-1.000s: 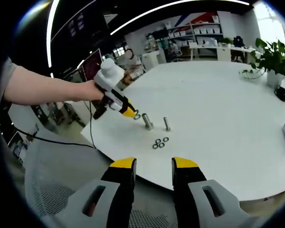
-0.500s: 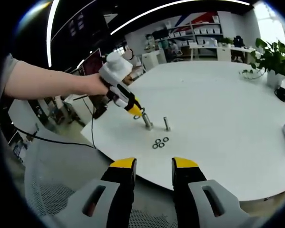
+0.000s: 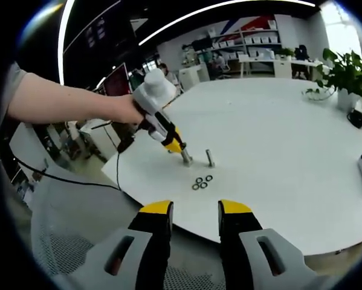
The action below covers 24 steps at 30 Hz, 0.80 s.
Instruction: Place the washer onto the threaded stud by aligning its center hole with the stud, sliding it down to the base, and recovering from edge contact or off-axis alignment until the washer reaches the visible bottom stop.
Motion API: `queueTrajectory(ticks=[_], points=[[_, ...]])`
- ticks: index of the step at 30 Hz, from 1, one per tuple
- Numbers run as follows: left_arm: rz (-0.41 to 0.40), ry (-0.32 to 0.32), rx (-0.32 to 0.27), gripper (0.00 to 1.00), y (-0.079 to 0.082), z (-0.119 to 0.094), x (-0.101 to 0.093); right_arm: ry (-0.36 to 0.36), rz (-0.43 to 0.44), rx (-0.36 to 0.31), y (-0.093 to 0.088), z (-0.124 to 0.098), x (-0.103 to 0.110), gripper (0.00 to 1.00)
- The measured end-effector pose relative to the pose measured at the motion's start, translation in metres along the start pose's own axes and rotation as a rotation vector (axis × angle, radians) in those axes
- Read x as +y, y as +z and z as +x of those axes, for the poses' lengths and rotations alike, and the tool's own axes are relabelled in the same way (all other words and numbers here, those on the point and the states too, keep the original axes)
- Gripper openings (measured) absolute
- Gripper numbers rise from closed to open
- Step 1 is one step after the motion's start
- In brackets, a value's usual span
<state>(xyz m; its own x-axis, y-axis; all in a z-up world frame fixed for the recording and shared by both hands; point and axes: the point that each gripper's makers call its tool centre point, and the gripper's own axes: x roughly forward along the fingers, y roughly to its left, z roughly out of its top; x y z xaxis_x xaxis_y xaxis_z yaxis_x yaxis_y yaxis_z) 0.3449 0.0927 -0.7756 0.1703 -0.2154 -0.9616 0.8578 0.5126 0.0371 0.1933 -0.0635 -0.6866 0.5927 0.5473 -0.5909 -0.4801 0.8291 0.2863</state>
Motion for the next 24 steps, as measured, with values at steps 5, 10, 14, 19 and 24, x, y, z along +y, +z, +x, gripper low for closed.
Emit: queueTrajectory(ticks=[5, 10, 14, 19, 24], points=[[0.024, 0.001, 0.030, 0.19, -0.002, 0.010, 0.001, 0.001, -0.002, 0.003, 0.000, 0.000, 0.000, 0.32], [0.046, -0.008, 0.062, 0.19, -0.004, 0.018, -0.001, 0.001, -0.006, 0.008, -0.001, 0.001, 0.000, 0.32], [0.082, -0.012, 0.084, 0.19, -0.007, 0.025, -0.002, -0.001, -0.007, 0.010, -0.002, 0.001, -0.001, 0.31], [0.100, -0.015, 0.108, 0.19, -0.010, 0.035, -0.002, -0.001, -0.007, 0.009, -0.001, 0.001, -0.001, 0.31], [0.120, -0.011, 0.130, 0.19, -0.014, 0.042, -0.001, -0.003, -0.005, 0.005, -0.001, 0.000, -0.001, 0.31]])
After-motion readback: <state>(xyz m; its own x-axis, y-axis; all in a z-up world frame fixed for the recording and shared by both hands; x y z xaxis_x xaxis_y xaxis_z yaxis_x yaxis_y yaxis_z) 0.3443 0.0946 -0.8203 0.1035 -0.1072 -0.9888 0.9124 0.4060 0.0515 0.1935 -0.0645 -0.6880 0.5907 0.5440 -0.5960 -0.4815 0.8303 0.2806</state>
